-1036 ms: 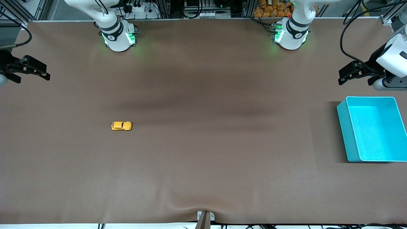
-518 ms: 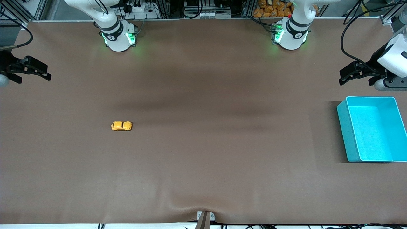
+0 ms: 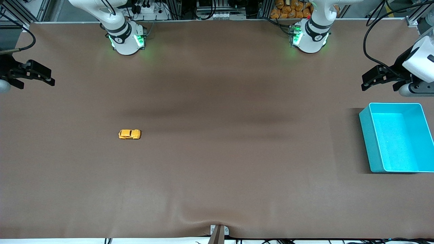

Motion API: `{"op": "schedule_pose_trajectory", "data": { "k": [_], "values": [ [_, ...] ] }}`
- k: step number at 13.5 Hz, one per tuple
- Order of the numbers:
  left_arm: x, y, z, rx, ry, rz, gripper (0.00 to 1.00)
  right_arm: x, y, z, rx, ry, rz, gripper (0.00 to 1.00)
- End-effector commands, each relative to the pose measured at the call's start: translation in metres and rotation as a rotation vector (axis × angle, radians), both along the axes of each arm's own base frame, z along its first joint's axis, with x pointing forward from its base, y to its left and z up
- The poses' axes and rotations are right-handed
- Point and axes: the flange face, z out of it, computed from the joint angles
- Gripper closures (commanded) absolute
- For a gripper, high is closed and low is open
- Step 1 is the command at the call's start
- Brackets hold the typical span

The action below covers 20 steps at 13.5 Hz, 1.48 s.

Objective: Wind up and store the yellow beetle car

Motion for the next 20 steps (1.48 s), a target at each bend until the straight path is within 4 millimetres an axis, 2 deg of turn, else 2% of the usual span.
{"op": "schedule_pose_trajectory", "data": {
  "k": [1,4,7,9,12,14,17,20],
  "values": [
    [0.001,-0.001,0.002,-0.001,-0.008,-0.009,0.00,-0.002,-0.002,0.000,-0.012,0.000,0.008,0.00],
    [0.002,0.000,0.001,0.000,-0.006,-0.007,0.00,0.000,0.001,-0.002,-0.010,0.000,0.019,0.00],
    [0.003,0.000,-0.002,0.000,-0.002,-0.007,0.00,0.002,0.012,-0.007,-0.001,-0.001,0.190,0.00],
    [0.003,-0.001,-0.002,-0.001,0.000,-0.007,0.00,0.003,0.016,-0.021,0.006,0.024,0.259,0.00],
    [0.003,-0.001,-0.002,-0.002,-0.001,-0.007,0.00,0.009,0.033,-0.057,0.024,0.047,0.454,0.00],
    [0.003,-0.001,-0.002,0.000,-0.002,-0.007,0.00,0.012,0.036,-0.086,0.039,0.054,0.591,0.00],
    [0.004,-0.001,-0.003,-0.001,0.000,-0.007,0.00,0.015,0.037,-0.143,0.057,0.027,0.855,0.00],
    [0.004,-0.002,-0.004,0.000,0.001,-0.004,0.00,0.006,0.047,-0.199,0.071,0.028,1.019,0.00]
  ]
}}
